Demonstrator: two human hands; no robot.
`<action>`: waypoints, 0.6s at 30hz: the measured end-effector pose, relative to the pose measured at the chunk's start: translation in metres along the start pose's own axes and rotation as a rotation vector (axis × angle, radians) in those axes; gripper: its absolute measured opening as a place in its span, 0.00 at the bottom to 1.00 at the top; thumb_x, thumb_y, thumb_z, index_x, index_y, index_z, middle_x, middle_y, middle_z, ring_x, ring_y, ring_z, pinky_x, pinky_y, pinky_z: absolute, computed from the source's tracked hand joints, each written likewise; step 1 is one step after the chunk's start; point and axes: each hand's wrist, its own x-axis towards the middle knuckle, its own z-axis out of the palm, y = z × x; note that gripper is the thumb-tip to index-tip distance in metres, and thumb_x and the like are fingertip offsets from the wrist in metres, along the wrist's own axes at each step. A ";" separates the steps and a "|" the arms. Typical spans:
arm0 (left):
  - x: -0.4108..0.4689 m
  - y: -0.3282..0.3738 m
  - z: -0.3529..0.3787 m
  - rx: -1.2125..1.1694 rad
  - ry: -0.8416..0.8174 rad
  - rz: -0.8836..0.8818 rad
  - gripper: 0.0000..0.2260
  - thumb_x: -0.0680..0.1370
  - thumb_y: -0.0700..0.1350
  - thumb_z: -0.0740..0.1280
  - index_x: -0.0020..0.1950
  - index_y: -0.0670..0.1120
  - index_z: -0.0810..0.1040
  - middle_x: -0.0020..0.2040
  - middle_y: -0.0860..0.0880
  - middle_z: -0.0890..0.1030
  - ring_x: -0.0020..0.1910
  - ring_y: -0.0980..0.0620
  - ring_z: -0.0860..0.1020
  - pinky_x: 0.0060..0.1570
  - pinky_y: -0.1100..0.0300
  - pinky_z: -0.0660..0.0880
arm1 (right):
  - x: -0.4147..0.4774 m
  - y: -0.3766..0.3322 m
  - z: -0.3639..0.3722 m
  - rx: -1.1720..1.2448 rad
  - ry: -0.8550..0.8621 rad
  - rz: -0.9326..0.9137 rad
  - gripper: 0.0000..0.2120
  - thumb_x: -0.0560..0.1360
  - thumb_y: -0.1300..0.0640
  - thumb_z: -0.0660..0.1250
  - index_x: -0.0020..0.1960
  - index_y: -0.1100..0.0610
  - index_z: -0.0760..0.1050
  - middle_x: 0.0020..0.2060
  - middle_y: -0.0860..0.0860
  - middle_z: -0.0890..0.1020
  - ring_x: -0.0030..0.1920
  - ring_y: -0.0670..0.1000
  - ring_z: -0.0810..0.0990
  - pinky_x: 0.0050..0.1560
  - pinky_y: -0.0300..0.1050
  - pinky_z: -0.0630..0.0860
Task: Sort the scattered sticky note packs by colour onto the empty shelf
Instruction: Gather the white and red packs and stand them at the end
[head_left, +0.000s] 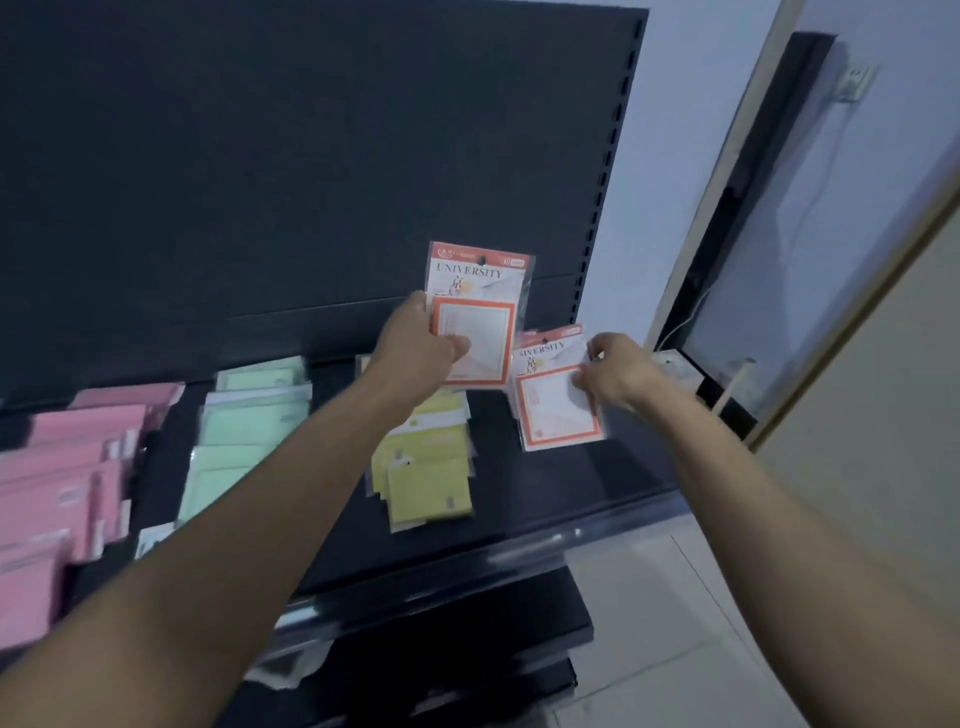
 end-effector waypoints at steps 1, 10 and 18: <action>0.002 0.000 0.007 -0.001 0.009 -0.012 0.15 0.77 0.36 0.65 0.63 0.46 0.72 0.58 0.50 0.79 0.55 0.50 0.78 0.51 0.56 0.76 | 0.008 0.004 0.000 -0.016 -0.030 -0.012 0.06 0.75 0.68 0.63 0.51 0.62 0.75 0.45 0.55 0.77 0.45 0.53 0.75 0.45 0.41 0.70; 0.016 -0.016 0.054 0.102 0.056 -0.140 0.12 0.75 0.35 0.65 0.58 0.43 0.71 0.53 0.47 0.80 0.50 0.50 0.79 0.44 0.56 0.77 | 0.061 0.032 0.004 -0.125 -0.299 0.034 0.09 0.74 0.62 0.69 0.52 0.64 0.74 0.49 0.59 0.79 0.42 0.54 0.76 0.36 0.42 0.76; 0.021 -0.035 0.094 0.084 -0.043 -0.319 0.13 0.73 0.35 0.68 0.57 0.40 0.74 0.52 0.43 0.81 0.50 0.46 0.81 0.53 0.48 0.78 | 0.078 0.032 -0.017 -0.293 -0.102 -0.149 0.15 0.75 0.63 0.62 0.32 0.58 0.62 0.33 0.52 0.69 0.42 0.54 0.73 0.40 0.42 0.66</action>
